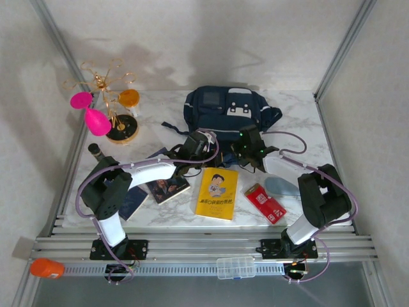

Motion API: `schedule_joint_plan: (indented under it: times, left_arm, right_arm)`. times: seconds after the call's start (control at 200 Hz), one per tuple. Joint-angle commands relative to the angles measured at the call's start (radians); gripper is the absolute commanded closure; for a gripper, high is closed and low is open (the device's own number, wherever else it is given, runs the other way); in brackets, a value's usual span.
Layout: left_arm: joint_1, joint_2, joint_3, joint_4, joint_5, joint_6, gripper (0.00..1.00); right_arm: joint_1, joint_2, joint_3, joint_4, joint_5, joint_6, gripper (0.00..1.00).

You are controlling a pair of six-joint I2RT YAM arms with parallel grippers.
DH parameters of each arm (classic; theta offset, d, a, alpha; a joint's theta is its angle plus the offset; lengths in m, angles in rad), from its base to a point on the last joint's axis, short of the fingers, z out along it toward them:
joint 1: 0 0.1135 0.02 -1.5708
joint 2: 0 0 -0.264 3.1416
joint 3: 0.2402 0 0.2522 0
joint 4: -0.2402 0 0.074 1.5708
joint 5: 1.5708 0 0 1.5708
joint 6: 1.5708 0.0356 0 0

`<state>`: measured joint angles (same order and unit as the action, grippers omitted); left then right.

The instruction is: Pack books, pencil case, and school supplies into a backpack

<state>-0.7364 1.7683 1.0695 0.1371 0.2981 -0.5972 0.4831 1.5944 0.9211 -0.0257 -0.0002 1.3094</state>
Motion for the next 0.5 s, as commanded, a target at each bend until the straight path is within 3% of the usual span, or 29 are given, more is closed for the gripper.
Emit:
schedule_joint_plan:
  times: [0.0,0.24,0.345,0.496]
  left_arm:
    - [-0.010,-0.041,0.036,0.002,0.003,0.042,1.00]
    - [0.116,-0.173,-0.104,-0.084,-0.014,0.101,1.00]
    - [0.182,-0.142,-0.107,-0.136,-0.004,0.134,1.00]
    - [0.239,-0.108,-0.120,-0.094,0.006,0.131,1.00]
  right_arm:
    - [-0.030,0.009,0.079,0.003,0.020,-0.192,1.00]
    - [-0.221,-0.048,0.097,-0.028,-0.147,-0.609,1.00]
    - [-0.326,-0.048,0.109,-0.025,-0.256,-0.656,1.00]
    - [-0.353,-0.051,0.154,-0.064,-0.237,-0.697,1.00]
